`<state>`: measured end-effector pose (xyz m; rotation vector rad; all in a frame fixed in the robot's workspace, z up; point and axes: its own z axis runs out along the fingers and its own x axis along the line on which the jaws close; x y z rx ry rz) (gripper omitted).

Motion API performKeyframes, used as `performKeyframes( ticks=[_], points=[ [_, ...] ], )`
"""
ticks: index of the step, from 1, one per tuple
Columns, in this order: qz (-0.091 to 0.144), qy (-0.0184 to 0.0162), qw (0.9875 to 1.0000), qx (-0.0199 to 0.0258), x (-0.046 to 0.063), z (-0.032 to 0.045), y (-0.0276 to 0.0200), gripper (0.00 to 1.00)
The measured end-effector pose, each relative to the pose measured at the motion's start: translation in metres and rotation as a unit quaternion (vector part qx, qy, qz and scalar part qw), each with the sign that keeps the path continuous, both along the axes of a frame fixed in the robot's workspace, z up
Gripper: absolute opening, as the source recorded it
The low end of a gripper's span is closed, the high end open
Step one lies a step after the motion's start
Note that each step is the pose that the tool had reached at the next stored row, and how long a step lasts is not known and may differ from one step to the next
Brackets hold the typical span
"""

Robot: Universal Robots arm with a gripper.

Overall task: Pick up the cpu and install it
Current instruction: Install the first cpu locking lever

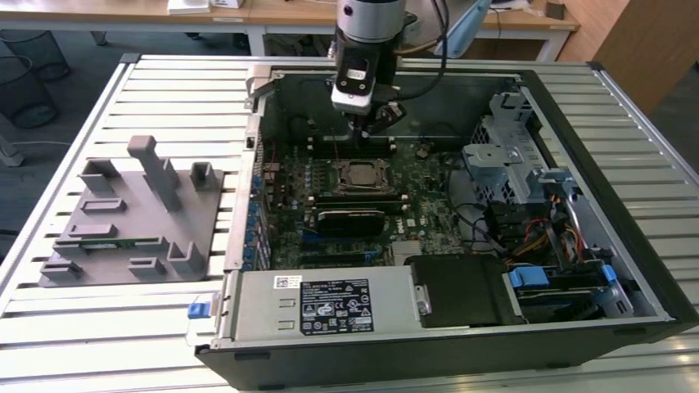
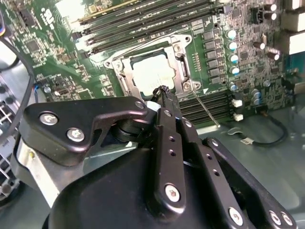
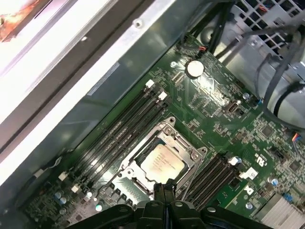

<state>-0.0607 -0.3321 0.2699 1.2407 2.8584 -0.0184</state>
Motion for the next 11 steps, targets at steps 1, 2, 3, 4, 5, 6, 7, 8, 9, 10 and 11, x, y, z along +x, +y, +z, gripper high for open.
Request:
performKeyframes(
  ticks=[1,2,3,4,5,6,7,8,9,10,11],
  points=[
    [0.006,0.0000,1.0000,0.0000,0.0000,0.0000,0.0000,0.11],
    [0.011,0.0000,0.9999,0.0000,0.0000,0.0000,0.0000,0.11],
    [0.016,0.0000,0.9999,0.0000,0.0000,0.0000,0.0000,0.11],
    [0.022,0.0000,0.9998,0.0000,0.0000,0.0000,0.0000,0.11],
    [0.027,0.0000,0.9996,0.0000,0.0000,0.0000,0.0000,0.11],
    [0.032,0.0000,0.9995,0.0000,0.0000,0.0000,0.0000,0.11],
    [0.037,0.0000,0.9993,0.0000,0.0000,0.0000,0.0000,0.11],
    [0.042,0.0000,0.9991,0.0000,0.0000,0.0000,0.0000,0.11],
    [0.047,0.0000,0.9989,0.0000,0.0000,0.0000,0.0000,0.11],
    [0.052,0.0000,0.9987,-0.0001,0.0000,0.0000,0.0000,0.11],
    [0.057,0.0000,0.9984,-0.0001,0.0000,0.0000,0.0000,0.11]
  ],
)
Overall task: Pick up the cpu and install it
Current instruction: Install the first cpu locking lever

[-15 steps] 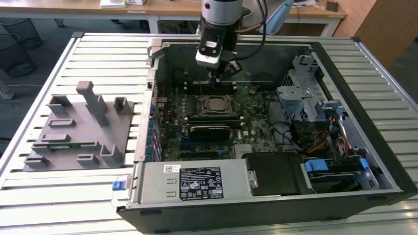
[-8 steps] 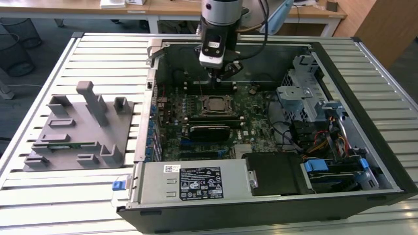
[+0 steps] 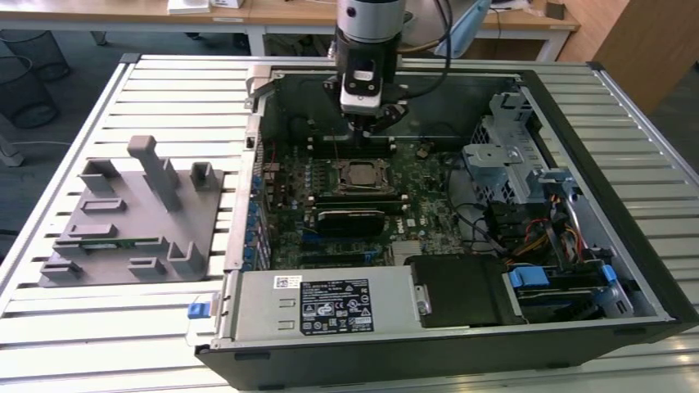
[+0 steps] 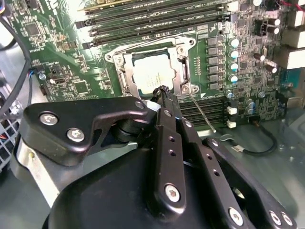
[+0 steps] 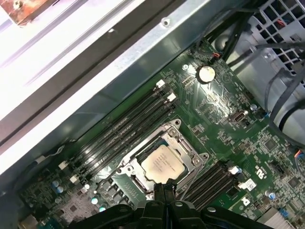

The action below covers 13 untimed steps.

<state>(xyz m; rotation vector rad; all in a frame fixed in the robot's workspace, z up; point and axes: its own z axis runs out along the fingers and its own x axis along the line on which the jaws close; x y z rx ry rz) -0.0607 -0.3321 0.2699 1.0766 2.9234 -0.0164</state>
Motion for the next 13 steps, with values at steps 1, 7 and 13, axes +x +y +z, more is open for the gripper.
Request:
performKeyframes(
  ticks=[1,7,13],
  points=[
    [0.004,0.0000,1.0000,-0.0001,0.0000,0.0000,0.0000,0.11],
    [0.027,0.0000,0.9996,-0.0012,0.0000,0.0000,0.0000,0.11],
    [0.054,0.0001,0.9985,-0.0044,0.0000,0.0000,0.0001,0.11]
  ],
)
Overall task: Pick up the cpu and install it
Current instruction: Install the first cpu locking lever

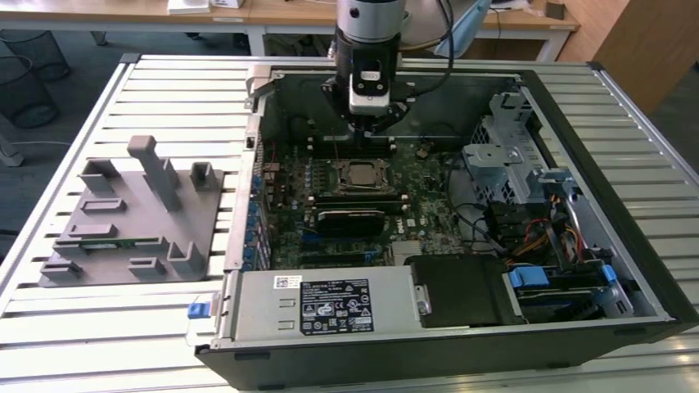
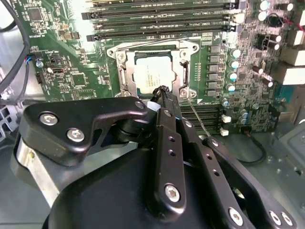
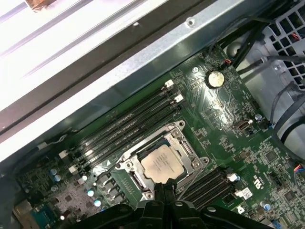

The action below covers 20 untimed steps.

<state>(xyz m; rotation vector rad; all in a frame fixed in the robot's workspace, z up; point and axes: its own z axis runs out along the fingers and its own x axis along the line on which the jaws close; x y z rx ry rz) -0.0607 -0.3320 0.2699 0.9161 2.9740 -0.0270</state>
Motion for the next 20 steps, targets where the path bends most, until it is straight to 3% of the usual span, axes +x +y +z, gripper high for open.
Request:
performKeyframes(
  ticks=[8,20],
  points=[
    [0.043,0.0000,0.9991,-0.0014,0.0000,0.0000,0.0002,0.11],
    [0.110,-0.0001,0.9939,-0.0027,0.0000,-0.0002,0.0007,0.11]
  ],
)
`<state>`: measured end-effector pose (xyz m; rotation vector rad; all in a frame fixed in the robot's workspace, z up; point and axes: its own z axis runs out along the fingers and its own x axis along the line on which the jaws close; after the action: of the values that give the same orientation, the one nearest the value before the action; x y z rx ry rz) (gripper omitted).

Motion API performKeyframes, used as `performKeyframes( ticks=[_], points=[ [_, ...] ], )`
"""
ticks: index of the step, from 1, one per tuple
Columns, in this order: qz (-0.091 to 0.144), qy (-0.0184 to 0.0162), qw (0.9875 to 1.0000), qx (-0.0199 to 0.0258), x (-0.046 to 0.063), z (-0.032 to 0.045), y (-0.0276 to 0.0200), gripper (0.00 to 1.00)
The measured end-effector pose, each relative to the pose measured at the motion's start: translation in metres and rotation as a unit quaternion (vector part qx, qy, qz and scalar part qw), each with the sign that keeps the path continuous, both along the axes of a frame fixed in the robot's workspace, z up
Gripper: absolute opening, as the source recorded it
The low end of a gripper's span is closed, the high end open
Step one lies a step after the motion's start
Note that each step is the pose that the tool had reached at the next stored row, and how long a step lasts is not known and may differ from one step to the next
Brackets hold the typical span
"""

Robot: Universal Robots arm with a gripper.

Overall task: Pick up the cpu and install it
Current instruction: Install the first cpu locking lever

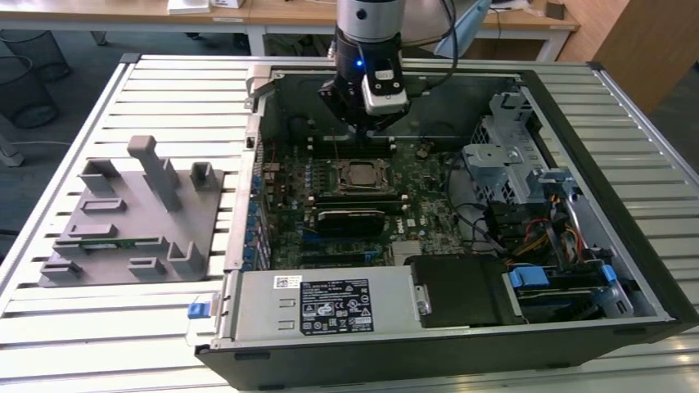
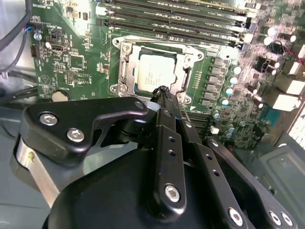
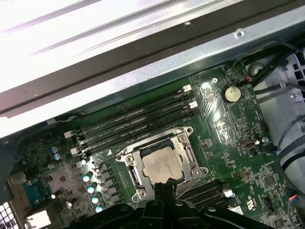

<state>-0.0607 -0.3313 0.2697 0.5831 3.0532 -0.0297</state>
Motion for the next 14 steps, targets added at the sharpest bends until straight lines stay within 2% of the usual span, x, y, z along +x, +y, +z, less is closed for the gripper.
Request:
performKeyframes(
  ticks=[3,8,10,14],
  points=[
    [0.016,0.0001,0.9999,-0.0025,0.0000,-0.0002,0.0000,0.11],
    [0.048,0.0000,0.9989,-0.0028,0.0000,-0.0007,0.0002,0.11],
    [0.063,-0.0001,0.9980,-0.0028,0.0000,-0.0010,0.0002,0.11],
    [0.099,-0.0002,0.9951,-0.0030,0.0000,-0.0024,0.0001,0.11]
  ],
)
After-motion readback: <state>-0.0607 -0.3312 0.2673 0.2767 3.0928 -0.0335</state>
